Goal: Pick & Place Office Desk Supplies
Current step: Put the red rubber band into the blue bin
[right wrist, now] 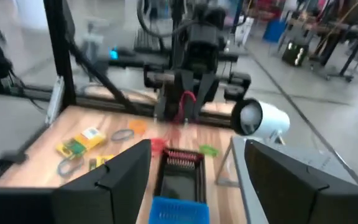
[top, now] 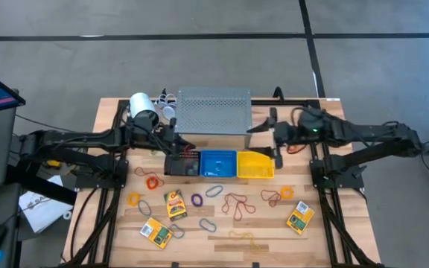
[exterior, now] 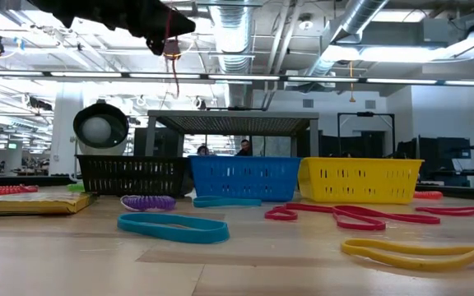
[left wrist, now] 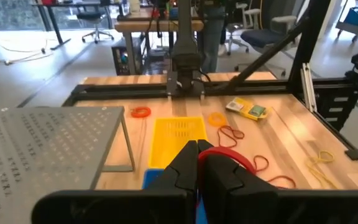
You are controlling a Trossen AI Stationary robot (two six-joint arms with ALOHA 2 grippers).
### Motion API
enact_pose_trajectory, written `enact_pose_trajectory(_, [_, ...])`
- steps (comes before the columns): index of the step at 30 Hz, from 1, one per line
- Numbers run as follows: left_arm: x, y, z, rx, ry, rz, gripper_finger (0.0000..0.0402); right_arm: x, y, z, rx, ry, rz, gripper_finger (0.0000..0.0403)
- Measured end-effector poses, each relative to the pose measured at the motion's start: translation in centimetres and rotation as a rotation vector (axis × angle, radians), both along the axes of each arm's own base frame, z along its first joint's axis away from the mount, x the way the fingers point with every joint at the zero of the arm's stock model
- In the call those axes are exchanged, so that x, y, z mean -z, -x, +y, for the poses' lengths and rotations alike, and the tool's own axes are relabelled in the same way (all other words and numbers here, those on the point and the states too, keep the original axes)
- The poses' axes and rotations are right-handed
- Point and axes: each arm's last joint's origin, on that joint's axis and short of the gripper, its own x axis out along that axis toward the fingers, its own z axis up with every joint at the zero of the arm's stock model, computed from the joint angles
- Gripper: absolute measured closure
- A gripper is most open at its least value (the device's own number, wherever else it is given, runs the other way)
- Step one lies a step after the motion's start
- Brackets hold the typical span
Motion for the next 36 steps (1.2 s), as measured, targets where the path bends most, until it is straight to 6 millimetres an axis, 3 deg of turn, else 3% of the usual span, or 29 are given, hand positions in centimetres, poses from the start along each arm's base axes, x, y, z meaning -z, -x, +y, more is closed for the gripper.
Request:
enact_pose_trajectory(8, [0.8,-0.5,-0.1,0.054,0.02,0.043,0.0401,4.8,3.2,1.5,-0.09,-0.081,-0.168,0.0148])
enact_pose_trajectory(13, [1.2,-1.1,0.0,0.061,0.029,0.049,0.0401,7.3,4.0,2.5,-0.162,-0.082,-0.269,0.0148])
enact_pose_trajectory(21, [3.0,-3.6,0.1,0.069,0.032,0.038,0.0401,10.6,4.8,3.0,-0.197,-0.094,-0.378,0.0148])
enact_pose_trajectory(29, [4.0,-5.1,0.5,0.063,0.019,-0.005,0.0401,13.1,5.7,3.2,-0.221,-0.142,-0.397,0.0148])
enact_pose_trajectory(36, [4.3,-5.2,0.7,0.057,0.019,0.01,0.0401,14.0,6.0,3.3,-0.232,-0.151,-0.433,0.0148])
